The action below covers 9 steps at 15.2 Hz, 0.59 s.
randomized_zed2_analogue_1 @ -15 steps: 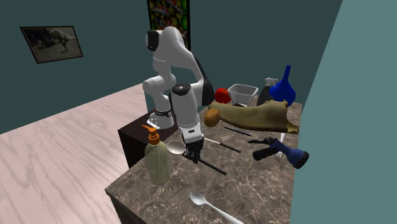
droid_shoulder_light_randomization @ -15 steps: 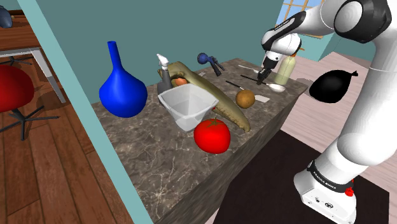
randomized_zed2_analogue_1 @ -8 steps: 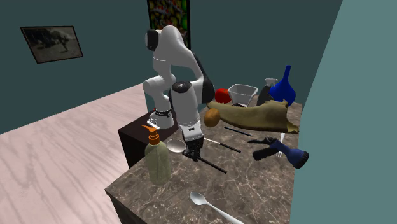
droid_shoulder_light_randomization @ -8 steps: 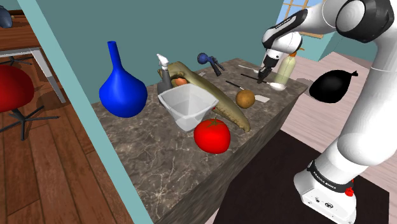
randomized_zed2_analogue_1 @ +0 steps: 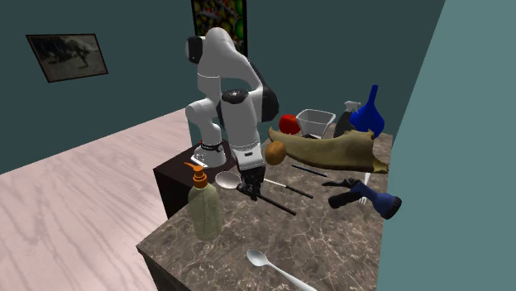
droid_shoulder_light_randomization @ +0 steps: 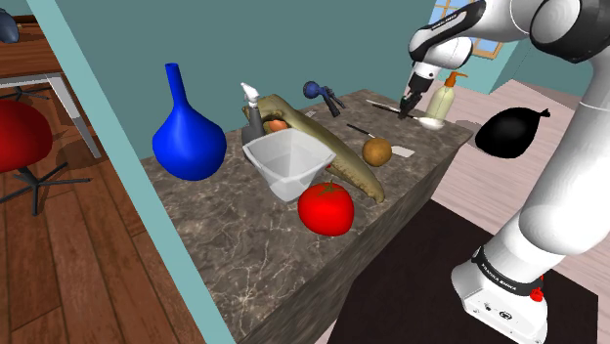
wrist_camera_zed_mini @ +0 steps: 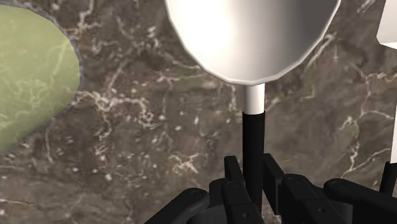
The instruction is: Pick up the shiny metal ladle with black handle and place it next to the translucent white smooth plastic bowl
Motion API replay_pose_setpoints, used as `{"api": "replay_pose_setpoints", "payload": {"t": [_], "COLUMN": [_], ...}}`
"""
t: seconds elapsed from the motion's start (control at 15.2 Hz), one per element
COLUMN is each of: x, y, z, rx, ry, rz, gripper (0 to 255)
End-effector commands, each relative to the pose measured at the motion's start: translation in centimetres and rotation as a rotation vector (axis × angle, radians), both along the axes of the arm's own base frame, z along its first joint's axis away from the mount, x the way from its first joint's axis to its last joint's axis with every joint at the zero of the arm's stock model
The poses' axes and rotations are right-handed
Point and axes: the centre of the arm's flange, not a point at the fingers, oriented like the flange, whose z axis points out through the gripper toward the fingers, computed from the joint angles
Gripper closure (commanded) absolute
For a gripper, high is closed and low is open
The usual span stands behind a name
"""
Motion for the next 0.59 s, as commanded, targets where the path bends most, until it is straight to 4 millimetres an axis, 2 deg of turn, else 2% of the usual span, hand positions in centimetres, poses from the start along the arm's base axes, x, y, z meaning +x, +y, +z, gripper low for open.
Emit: {"api": "replay_pose_setpoints", "payload": {"t": [0.0, 0.53], "x": [0.0, 0.0], "y": [0.0, 0.0], "z": [1.0, 5.2], "rx": [0.000, 0.000], "ry": [0.000, 0.000], "rz": [0.000, 0.000], "gripper": [255, 255]}}
